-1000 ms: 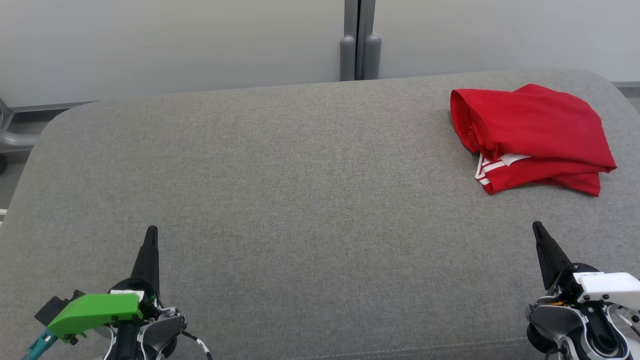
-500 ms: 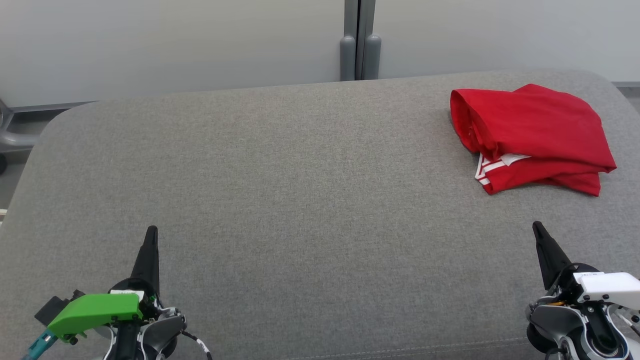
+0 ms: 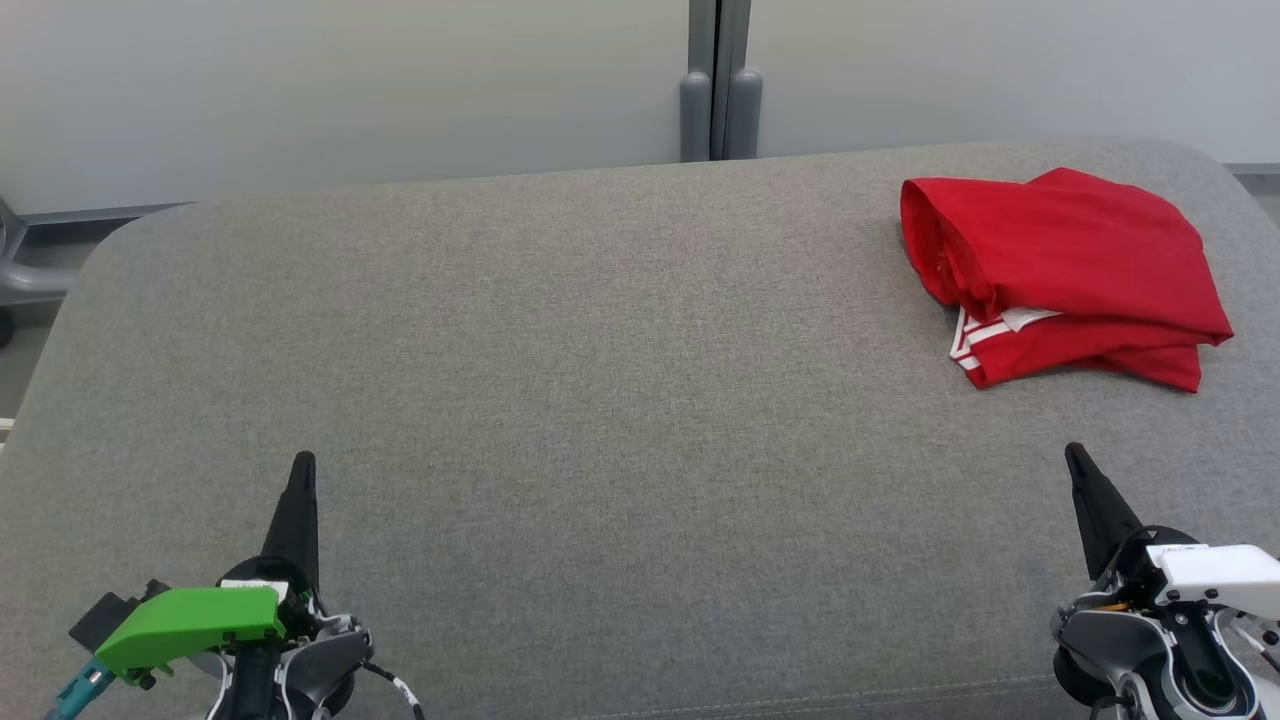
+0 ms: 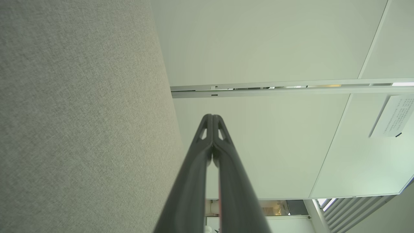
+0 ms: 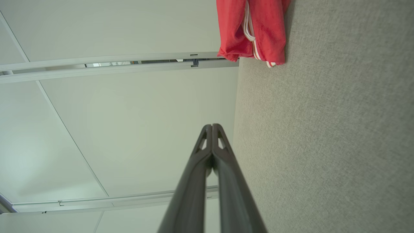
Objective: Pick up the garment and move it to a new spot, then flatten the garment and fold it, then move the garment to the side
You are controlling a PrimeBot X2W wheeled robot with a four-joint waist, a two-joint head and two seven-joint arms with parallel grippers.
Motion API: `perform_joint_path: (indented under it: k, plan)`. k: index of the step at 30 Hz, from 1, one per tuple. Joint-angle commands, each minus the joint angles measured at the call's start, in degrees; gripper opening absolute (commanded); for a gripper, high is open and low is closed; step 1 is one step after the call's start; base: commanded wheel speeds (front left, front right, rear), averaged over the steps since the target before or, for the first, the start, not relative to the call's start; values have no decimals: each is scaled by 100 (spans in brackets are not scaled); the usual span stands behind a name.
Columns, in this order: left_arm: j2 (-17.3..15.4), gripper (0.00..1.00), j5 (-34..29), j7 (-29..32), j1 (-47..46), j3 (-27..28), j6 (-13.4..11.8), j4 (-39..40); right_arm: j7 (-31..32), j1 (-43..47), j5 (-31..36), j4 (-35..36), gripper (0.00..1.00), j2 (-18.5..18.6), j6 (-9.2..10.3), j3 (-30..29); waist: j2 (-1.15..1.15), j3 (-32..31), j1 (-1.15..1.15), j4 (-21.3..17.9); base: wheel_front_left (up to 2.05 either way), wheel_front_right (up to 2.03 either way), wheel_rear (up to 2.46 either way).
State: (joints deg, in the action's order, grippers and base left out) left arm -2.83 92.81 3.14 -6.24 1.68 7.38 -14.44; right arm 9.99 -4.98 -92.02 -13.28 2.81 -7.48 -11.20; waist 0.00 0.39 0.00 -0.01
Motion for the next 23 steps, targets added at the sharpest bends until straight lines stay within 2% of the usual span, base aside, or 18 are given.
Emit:
perform_joint_path:
  k: [1,23]
  plan:
    - [-9,0,25,13,-87,-1,27,3,-5,-27,-25,22,0,9,-2,-8,0,0,0,0,0,0,0]
    - [-9,0,25,13,-87,0,27,4,-6,-27,-25,22,0,9,-2,-9,0,0,0,0,0,0,0]
